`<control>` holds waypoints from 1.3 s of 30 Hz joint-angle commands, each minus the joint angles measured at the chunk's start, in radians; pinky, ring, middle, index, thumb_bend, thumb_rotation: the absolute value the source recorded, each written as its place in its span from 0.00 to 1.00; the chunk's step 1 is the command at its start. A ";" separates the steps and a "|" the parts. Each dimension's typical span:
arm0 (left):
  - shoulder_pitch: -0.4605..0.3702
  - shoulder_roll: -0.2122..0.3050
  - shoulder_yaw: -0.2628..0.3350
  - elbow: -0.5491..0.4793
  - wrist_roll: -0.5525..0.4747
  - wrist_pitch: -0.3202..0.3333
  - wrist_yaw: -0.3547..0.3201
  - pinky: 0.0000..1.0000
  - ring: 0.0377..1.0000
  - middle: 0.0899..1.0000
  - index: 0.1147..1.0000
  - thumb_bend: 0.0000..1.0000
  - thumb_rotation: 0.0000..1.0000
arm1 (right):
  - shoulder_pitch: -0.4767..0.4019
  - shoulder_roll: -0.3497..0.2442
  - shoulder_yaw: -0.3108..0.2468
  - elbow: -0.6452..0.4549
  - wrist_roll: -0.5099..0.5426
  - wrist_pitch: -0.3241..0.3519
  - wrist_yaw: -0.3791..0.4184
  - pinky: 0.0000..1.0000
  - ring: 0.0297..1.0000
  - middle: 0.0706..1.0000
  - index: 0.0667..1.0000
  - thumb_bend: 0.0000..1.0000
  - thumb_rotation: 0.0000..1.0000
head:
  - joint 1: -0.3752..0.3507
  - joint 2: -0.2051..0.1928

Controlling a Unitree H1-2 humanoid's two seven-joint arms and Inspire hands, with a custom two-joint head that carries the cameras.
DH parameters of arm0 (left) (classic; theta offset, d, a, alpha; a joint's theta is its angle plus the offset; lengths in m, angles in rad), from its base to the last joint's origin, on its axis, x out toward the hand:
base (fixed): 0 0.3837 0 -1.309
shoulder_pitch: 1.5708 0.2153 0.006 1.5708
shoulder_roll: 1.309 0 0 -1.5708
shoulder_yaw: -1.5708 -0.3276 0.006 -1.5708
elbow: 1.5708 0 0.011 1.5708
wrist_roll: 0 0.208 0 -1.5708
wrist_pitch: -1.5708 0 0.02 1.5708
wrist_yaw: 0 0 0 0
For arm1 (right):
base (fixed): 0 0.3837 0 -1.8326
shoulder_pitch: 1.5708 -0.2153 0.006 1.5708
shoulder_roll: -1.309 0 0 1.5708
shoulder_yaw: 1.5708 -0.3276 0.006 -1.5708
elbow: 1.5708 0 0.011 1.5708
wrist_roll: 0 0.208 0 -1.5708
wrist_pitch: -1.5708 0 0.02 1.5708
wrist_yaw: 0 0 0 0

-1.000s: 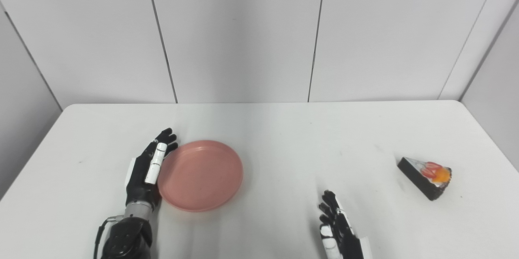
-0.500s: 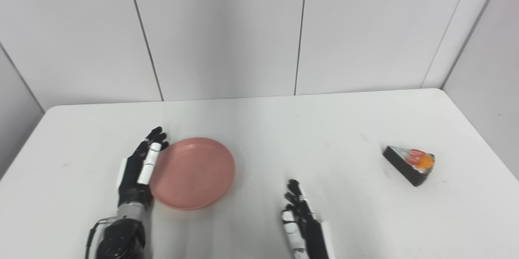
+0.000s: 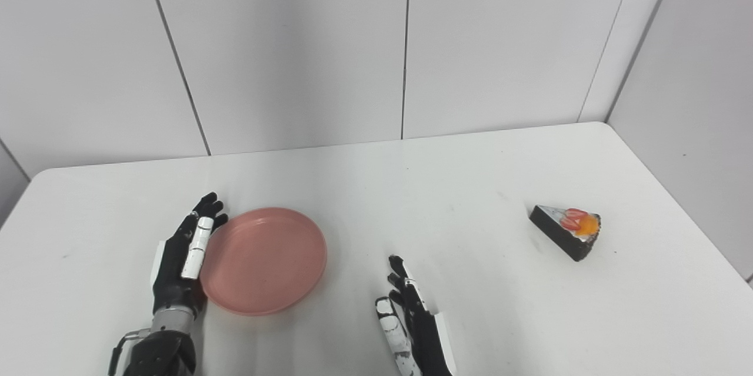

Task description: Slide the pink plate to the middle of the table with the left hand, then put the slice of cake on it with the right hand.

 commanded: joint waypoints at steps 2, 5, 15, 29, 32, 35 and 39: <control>-0.004 -0.033 -0.015 -0.044 -0.020 0.012 -0.016 0.78 0.85 0.89 0.83 0.80 0.82 | -0.004 0.026 0.015 -0.004 0.000 0.007 0.000 0.89 0.92 0.94 0.92 0.77 0.99 | 0.000 -0.001; 0.001 -0.055 -0.008 -0.066 -0.063 0.028 -0.030 0.83 0.87 0.89 0.84 0.83 0.80 | -0.003 0.025 0.017 -0.005 -0.002 0.008 -0.001 0.89 0.92 0.94 0.92 0.77 0.99 | 0.000 -0.001; 0.001 -0.125 0.034 -0.202 -0.202 0.152 -0.016 0.79 0.85 0.86 0.80 0.88 0.70 | -0.009 0.024 0.021 0.010 -0.004 0.001 -0.008 0.89 0.92 0.94 0.92 0.77 0.99 | 0.012 -0.008; -0.009 -0.129 0.040 -0.215 -0.197 0.189 -0.017 0.82 0.87 0.87 0.79 0.86 0.68 | -0.010 0.028 0.026 0.020 -0.025 -0.010 -0.033 0.88 0.92 0.94 0.92 0.76 0.99 | -0.001 -0.011; -0.004 -0.127 0.042 -0.200 -0.201 0.179 -0.022 0.82 0.87 0.87 0.79 0.87 0.67 | -0.011 0.030 0.024 0.026 -0.089 -0.047 -0.085 0.89 0.91 0.94 0.92 0.73 0.99 | -0.001 -0.011; 0.002 -0.124 0.043 -0.191 -0.203 0.172 -0.028 0.82 0.86 0.87 0.78 0.87 0.67 | -0.002 0.037 0.021 0.007 -0.182 -0.059 -0.161 0.91 0.92 0.94 0.92 0.74 0.99 | -0.013 -0.019; 0.006 -0.122 0.039 -0.184 -0.199 0.172 -0.031 0.82 0.86 0.87 0.79 0.86 0.68 | 0.016 0.051 0.011 -0.055 -0.271 -0.052 -0.240 0.90 0.91 0.92 0.89 0.72 0.98 | -0.020 -0.023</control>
